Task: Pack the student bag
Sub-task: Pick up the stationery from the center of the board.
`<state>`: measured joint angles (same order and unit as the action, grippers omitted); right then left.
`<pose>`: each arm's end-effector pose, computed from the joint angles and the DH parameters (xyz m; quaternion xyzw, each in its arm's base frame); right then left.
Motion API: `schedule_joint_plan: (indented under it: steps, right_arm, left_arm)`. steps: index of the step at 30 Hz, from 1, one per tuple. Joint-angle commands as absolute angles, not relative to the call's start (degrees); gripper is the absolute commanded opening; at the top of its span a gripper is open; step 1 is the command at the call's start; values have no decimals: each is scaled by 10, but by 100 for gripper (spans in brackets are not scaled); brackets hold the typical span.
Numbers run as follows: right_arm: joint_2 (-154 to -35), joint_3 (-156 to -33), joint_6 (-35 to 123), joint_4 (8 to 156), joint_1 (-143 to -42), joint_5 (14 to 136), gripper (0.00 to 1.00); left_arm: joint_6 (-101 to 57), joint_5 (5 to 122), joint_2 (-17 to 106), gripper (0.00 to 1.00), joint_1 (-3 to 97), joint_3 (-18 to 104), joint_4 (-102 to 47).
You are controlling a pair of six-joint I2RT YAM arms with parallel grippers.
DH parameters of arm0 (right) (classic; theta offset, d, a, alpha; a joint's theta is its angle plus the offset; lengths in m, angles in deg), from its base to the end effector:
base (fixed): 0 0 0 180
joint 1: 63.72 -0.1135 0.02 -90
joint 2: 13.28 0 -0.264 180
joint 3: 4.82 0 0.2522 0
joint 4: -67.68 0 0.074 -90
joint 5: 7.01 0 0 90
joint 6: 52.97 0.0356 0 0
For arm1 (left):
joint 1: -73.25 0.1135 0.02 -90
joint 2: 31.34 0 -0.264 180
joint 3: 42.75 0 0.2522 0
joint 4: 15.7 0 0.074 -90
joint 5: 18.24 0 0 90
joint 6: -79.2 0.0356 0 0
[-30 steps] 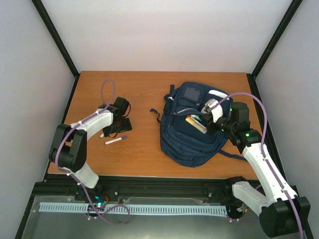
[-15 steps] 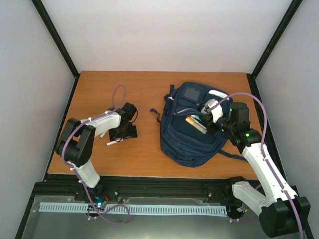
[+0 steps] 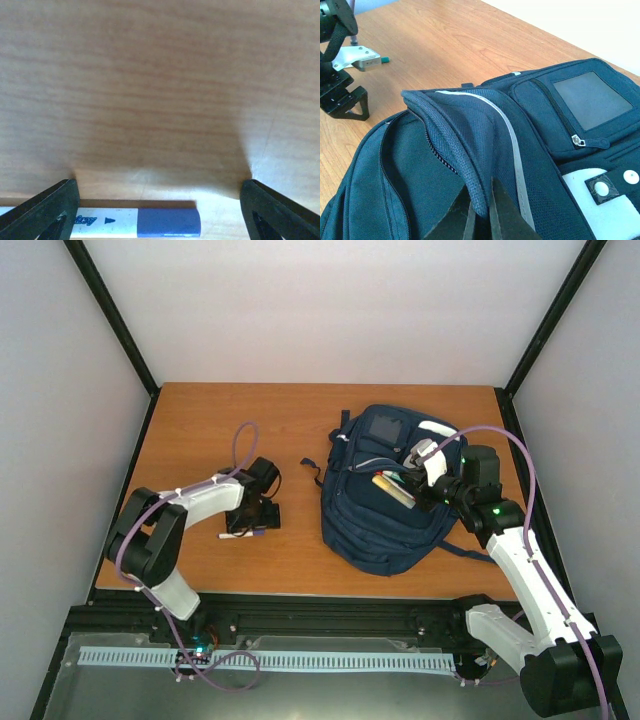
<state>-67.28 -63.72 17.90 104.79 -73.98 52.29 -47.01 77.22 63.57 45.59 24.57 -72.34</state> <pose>0.1981 0.0543 0.2929 -0.3379 0.7842 0.1950 0.4825 0.2470 -0.1256 0.1508 -0.0768 0.9946 0.0138 0.0678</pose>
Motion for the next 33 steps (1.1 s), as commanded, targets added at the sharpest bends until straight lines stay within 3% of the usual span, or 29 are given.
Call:
schedule_joint_plan:
  steps: [1,11,19,27,33]
  right_arm:
    - [-664,-649,173,996,-737,489,3]
    - [-669,-651,171,1000,-737,490,3]
    - [-664,-651,170,1001,-737,491,3]
    - [-666,-652,170,1003,-737,488,3]
    - [-668,-652,170,1004,-737,488,3]
  left_arm:
    - [-479,757,616,90,443,211,-749]
    - [-522,807,587,92,407,220,-778]
    - [-700,866,441,92,407,192,-812]
    - [-835,855,370,70,408,125,-801]
    - [-846,816,425,64,420,108,-765]
